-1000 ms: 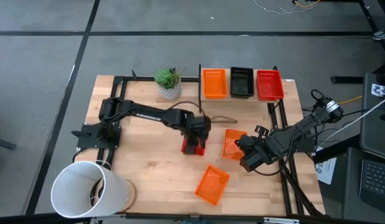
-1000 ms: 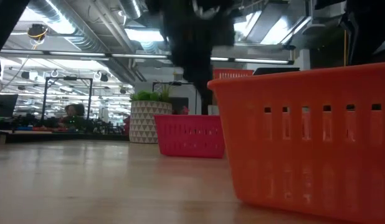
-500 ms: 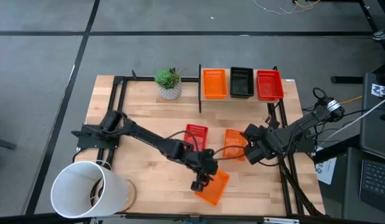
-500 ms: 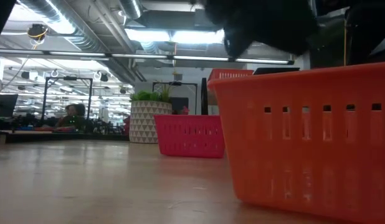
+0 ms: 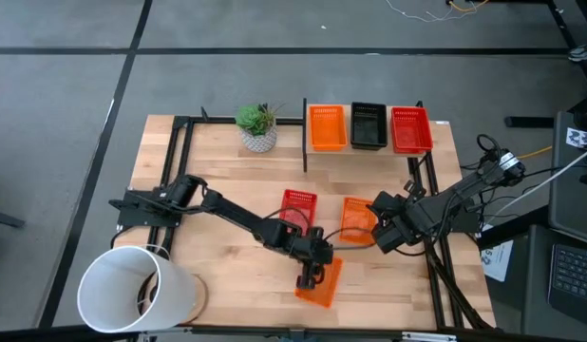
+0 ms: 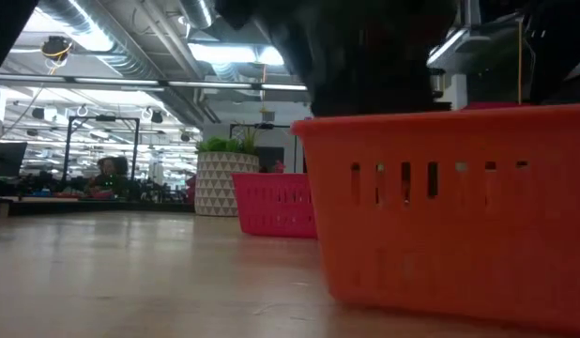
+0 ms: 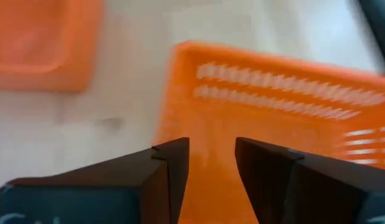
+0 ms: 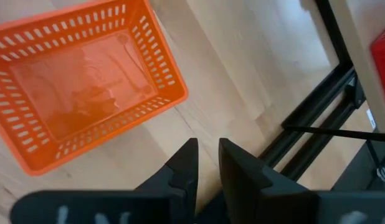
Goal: Stack baskets on shelf by color
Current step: Move the bottom orange bin, then stack the top orange bin on top of the orange bin on the shelf
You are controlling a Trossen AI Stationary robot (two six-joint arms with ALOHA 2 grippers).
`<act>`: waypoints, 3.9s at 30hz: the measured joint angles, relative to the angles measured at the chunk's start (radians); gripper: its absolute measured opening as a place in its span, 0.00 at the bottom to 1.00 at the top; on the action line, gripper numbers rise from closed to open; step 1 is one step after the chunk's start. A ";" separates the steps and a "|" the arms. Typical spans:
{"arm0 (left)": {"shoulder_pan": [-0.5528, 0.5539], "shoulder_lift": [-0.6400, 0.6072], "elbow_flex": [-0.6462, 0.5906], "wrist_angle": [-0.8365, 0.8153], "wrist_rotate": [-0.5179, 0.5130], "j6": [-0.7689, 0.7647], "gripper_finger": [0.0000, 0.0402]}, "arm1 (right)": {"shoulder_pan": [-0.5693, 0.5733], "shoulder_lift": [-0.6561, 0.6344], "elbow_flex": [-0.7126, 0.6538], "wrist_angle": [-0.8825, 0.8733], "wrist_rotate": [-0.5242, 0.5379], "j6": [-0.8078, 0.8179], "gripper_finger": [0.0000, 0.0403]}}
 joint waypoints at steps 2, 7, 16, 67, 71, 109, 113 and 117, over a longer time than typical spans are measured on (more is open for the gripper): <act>0.023 0.002 0.000 -0.015 -0.002 0.021 0.31 | 0.000 0.000 0.000 -0.004 0.000 0.000 0.16; 0.087 0.001 0.000 -0.079 -0.014 0.052 0.31 | 0.000 0.000 0.000 -0.003 0.000 -0.003 0.16; 0.189 -0.007 0.000 -0.082 -0.086 0.155 0.31 | 0.000 0.000 0.000 0.002 0.000 -0.003 0.16; 0.268 -0.921 -0.637 -0.700 -0.041 0.072 0.31 | -0.190 0.214 -0.003 0.493 -0.288 -0.398 0.16; 0.270 -1.044 -0.767 -0.507 -0.049 0.099 0.31 | -0.217 0.245 -0.003 0.489 -0.289 -0.404 0.16; 0.271 -1.184 -0.930 -0.257 -0.075 0.096 0.31 | -0.136 0.323 -0.021 0.435 -0.231 -0.339 0.00; 0.271 -1.184 -0.930 -0.257 -0.075 0.096 0.31 | -0.085 0.323 0.099 0.305 -0.170 -0.297 0.00; 0.271 -1.184 -0.930 -0.256 -0.084 0.103 0.31 | -0.044 0.323 0.222 0.237 -0.032 -0.351 0.00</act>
